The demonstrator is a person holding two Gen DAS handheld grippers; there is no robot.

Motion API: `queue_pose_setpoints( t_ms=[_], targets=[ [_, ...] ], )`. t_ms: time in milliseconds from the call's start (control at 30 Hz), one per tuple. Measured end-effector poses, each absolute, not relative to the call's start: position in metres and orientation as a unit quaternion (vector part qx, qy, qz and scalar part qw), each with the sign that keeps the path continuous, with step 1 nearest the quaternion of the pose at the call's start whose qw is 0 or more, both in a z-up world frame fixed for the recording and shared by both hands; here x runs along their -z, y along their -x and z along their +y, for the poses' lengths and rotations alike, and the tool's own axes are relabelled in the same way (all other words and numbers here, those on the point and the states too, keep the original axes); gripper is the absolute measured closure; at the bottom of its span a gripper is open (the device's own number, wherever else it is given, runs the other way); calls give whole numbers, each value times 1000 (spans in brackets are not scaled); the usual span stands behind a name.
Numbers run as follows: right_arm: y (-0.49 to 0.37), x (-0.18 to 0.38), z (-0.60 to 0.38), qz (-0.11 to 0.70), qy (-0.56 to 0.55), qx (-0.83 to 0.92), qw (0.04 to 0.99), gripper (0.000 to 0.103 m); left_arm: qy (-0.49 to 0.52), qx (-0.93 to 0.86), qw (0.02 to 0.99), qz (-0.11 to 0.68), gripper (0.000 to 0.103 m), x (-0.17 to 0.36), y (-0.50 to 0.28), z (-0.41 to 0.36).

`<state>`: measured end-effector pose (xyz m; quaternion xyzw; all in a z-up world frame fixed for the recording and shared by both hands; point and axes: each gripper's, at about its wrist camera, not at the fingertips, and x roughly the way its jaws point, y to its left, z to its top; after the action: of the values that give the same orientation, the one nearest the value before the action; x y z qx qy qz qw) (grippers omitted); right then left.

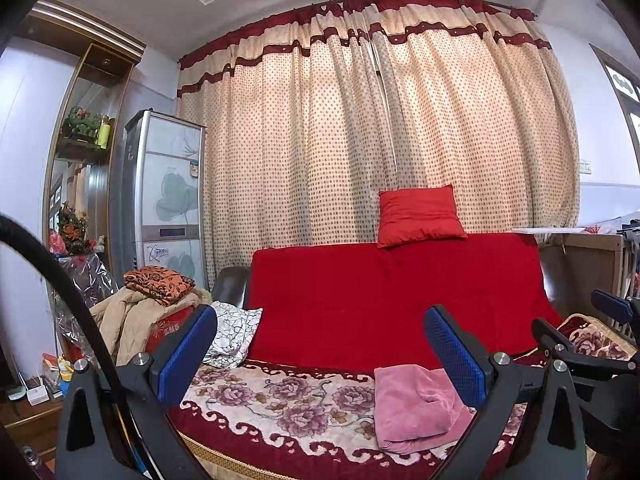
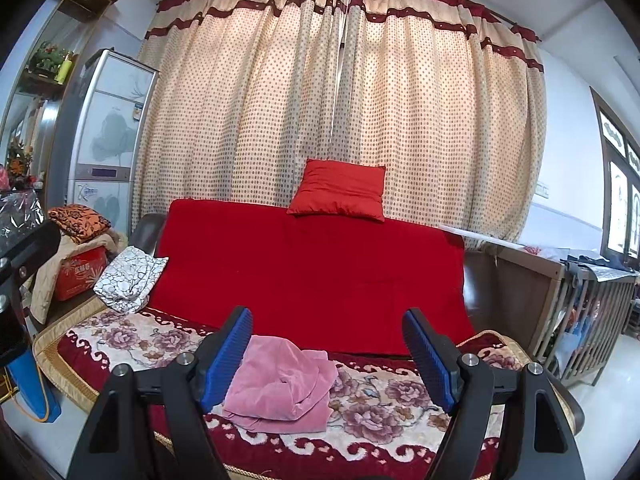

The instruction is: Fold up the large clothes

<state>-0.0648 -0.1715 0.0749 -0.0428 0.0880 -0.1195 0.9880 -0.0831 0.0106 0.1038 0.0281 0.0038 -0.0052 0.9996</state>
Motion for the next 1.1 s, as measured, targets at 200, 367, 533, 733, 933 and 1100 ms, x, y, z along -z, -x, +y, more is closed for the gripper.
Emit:
queue_pose_setpoints(
  t_ms=[200, 367, 533, 733, 933, 1100],
  targets=[
    [65, -75, -172, 87, 43, 116, 988, 23, -29, 6, 1000, -1, 0, -105, 86, 10],
    [66, -77, -171, 87, 43, 115, 989, 23, -28, 8, 1000, -5, 0, -108, 89, 9],
    [67, -78, -172, 85, 43, 115, 989, 23, -31, 9, 999, -8, 0, -108, 91, 8],
    [70, -81, -172, 82, 41, 115, 989, 23, -33, 10, 999, -13, 0, -110, 95, 7],
    [71, -82, -172, 81, 41, 116, 989, 23, -38, 11, 999, -14, 0, -110, 97, 4],
    [71, -82, -171, 83, 39, 115, 989, 23, -39, 11, 999, -14, 0, -110, 96, 4]
  ],
)
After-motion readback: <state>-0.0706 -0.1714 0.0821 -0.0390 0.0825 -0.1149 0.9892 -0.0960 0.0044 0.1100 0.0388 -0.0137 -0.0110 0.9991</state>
